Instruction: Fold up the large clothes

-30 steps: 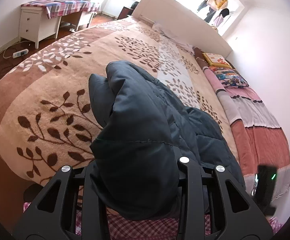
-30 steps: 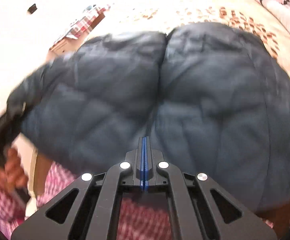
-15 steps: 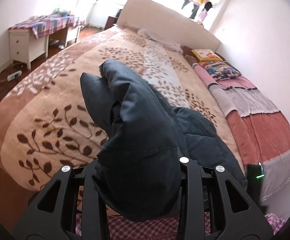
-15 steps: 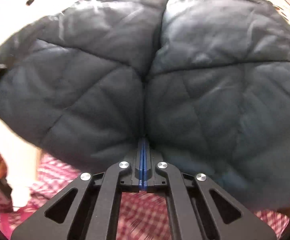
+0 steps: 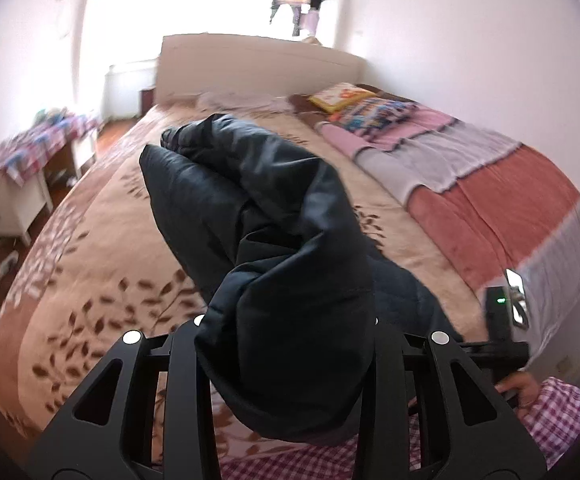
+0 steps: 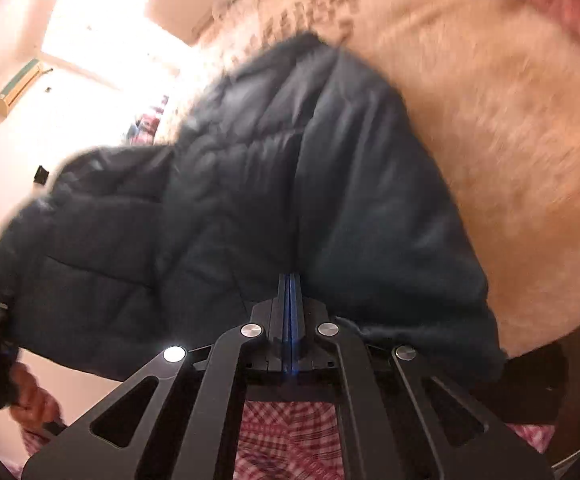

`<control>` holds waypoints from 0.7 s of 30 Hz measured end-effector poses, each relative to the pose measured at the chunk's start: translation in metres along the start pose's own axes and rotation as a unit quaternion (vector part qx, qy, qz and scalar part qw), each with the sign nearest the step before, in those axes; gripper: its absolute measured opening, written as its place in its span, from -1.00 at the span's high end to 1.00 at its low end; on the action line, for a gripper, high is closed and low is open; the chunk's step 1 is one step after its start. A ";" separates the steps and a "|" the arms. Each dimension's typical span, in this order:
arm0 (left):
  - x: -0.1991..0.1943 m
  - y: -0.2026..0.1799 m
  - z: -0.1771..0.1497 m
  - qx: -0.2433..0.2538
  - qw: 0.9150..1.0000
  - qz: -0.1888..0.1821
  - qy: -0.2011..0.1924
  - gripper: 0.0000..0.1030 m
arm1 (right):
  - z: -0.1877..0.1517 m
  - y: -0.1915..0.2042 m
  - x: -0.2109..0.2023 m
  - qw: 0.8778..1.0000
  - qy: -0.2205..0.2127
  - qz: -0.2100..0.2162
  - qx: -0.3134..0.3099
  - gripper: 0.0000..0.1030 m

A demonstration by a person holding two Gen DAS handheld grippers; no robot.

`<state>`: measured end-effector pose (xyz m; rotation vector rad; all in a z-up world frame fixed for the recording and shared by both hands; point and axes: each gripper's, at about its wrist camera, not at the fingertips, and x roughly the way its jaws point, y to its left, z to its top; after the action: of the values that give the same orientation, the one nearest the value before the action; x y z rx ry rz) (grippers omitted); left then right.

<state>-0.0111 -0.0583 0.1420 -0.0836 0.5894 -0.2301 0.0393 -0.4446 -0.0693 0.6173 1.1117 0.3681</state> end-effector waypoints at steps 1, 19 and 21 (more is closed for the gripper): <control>0.003 -0.011 0.003 0.011 1.000 -0.007 0.000 0.38 | -0.001 -0.002 0.002 1.000 -0.001 0.003 0.000 0.98; 0.126 -0.184 -0.059 0.156 0.966 -0.172 0.116 0.33 | -0.019 -0.064 -0.004 0.993 0.024 0.097 0.068 1.00; 0.133 -0.183 -0.068 0.154 0.964 -0.176 0.127 0.29 | -0.021 -0.070 -0.006 0.991 0.026 0.104 0.076 1.00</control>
<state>0.0234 -0.2689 0.0396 0.1464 0.7853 -0.6822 0.0163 -0.4964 -0.1150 0.8664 1.1346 0.4832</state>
